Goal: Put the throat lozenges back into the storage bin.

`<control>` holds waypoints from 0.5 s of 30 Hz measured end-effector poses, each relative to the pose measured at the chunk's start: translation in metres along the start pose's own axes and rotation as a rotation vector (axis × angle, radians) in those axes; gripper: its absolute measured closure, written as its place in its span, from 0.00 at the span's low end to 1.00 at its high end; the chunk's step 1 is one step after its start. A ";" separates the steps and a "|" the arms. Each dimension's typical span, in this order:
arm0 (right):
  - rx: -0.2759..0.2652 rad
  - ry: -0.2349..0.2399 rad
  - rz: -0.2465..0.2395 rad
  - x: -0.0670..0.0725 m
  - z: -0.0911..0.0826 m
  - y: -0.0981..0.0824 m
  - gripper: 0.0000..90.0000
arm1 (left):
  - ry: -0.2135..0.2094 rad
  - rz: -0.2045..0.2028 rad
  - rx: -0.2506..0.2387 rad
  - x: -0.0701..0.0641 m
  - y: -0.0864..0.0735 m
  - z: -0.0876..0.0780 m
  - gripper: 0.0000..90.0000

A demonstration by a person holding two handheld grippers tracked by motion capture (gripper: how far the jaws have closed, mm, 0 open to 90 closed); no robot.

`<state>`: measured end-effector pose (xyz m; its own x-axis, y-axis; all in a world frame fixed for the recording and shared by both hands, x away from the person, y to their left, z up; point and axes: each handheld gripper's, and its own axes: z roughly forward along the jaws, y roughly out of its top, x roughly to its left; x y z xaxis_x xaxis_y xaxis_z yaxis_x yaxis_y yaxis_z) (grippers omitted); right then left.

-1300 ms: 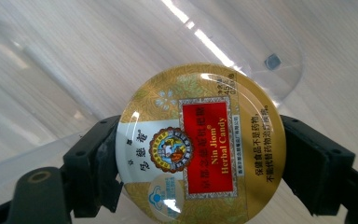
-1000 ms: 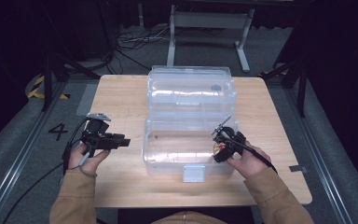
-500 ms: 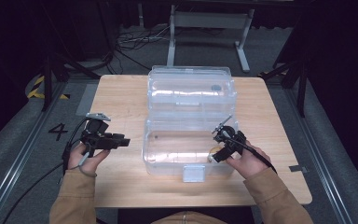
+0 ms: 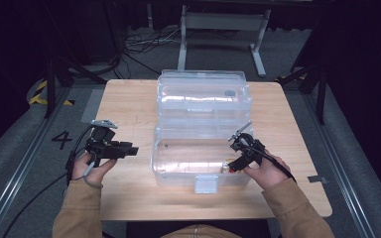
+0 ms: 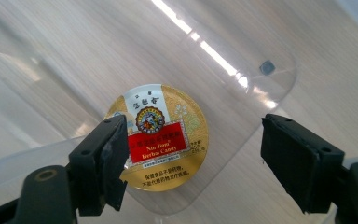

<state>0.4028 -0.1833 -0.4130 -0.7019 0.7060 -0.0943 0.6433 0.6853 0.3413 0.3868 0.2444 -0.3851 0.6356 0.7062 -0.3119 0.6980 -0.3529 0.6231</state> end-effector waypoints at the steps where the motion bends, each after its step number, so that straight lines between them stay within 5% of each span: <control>1: -0.002 0.004 0.004 0.000 -0.001 0.000 0.27 | 0.000 0.000 0.000 0.000 0.000 0.000 0.66; 15: -0.159 0.105 0.031 -0.014 -0.029 -0.015 0.32 | -0.026 0.012 -0.006 -0.004 0.005 0.003 0.66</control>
<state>0.3945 -0.2086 -0.3894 -0.7161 0.6979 0.0132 0.6144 0.6212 0.4865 0.3886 0.2381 -0.3830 0.6527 0.6855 -0.3226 0.6880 -0.3579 0.6313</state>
